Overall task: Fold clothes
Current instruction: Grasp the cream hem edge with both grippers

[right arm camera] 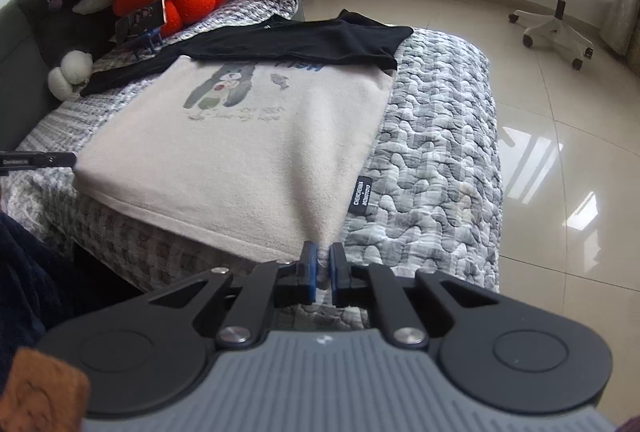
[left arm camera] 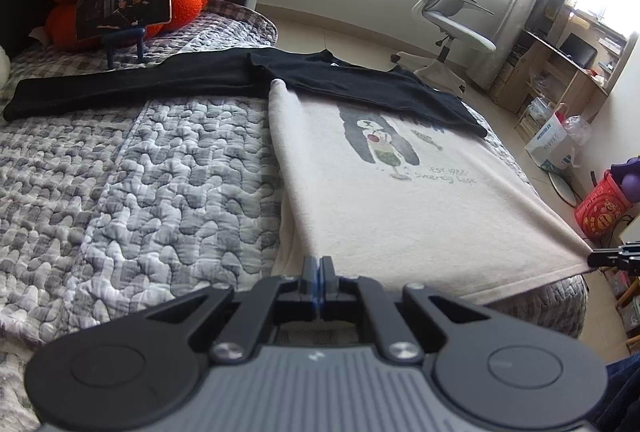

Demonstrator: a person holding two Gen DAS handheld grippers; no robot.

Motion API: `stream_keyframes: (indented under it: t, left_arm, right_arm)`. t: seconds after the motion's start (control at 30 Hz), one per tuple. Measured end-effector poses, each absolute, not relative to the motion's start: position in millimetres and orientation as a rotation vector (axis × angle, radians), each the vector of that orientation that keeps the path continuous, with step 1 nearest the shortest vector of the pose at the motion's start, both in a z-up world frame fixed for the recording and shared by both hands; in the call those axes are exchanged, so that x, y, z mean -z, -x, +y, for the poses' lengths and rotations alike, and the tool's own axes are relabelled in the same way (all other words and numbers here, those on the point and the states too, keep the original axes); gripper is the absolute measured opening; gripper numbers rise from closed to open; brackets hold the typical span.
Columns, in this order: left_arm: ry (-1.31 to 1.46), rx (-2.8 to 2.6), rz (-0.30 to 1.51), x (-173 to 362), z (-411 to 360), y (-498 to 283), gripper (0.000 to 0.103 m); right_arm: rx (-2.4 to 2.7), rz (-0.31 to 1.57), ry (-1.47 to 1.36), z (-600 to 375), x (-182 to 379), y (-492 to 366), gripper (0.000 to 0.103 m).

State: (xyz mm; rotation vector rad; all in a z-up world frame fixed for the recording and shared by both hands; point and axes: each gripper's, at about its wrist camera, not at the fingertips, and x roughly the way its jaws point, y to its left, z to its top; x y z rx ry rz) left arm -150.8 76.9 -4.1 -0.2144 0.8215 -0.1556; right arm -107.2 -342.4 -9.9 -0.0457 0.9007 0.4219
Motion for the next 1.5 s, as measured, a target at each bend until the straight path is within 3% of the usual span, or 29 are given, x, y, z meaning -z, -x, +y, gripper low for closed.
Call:
stream_keyframes:
  t: [0.1, 0.23, 0.27, 0.43, 0.57, 0.7, 0.8, 0.83, 0.97, 1.1, 1.13, 1.2, 1.5]
  left_arm:
    - [0.211, 0.103, 0.839, 9, 80, 146, 0.003]
    - [0.297, 0.093, 0.825, 8, 97, 146, 0.040]
    - [0.296, 0.095, 0.822, 8, 98, 147, 0.044]
    - [0.187, 0.133, 0.889, 21, 78, 143, 0.044]
    - [0.129, 0.117, 0.930, 32, 69, 134, 0.053]
    - [0.077, 0.105, 0.943, 39, 60, 127, 0.051]
    - [0.064, 0.095, 0.932, 38, 59, 127, 0.025]
    - [0.073, 0.100, 0.932, 37, 60, 127, 0.011]
    - [0.095, 0.102, 0.926, 35, 63, 128, 0.009]
    - [0.112, 0.102, 0.918, 34, 65, 129, 0.008]
    - [0.114, 0.102, 0.917, 33, 65, 130, 0.008]
    - [0.121, 0.104, 0.914, 32, 65, 130, 0.008]
    - [0.234, 0.151, 0.836, 5, 81, 151, 0.007]
  right_arm:
    - [-0.412, 0.927, 0.062, -335, 21, 100, 0.009]
    - [-0.389, 0.903, 0.020, -345, 19, 98, 0.009]
    - [-0.388, 0.901, 0.013, -347, 19, 98, 0.009]
    - [-0.390, 0.909, 0.019, -344, 24, 97, 0.010]
    - [-0.400, 0.913, 0.003, -344, 27, 95, 0.013]
    - [-0.382, 0.947, -0.024, -346, 36, 90, 0.015]
    - [-0.386, 0.978, -0.101, -352, 43, 86, 0.016]
    - [-0.390, 0.989, -0.130, -353, 46, 85, 0.016]
    - [-0.378, 1.006, -0.201, -353, 53, 82, 0.030]
    - [-0.382, 1.003, -0.225, -353, 51, 81, 0.032]
    - [-0.381, 1.000, -0.209, -351, 51, 81, 0.031]
    - [-0.374, 0.993, -0.175, -349, 52, 81, 0.008]
    - [-0.454, 0.863, -0.200, -361, 10, 97, 0.008]
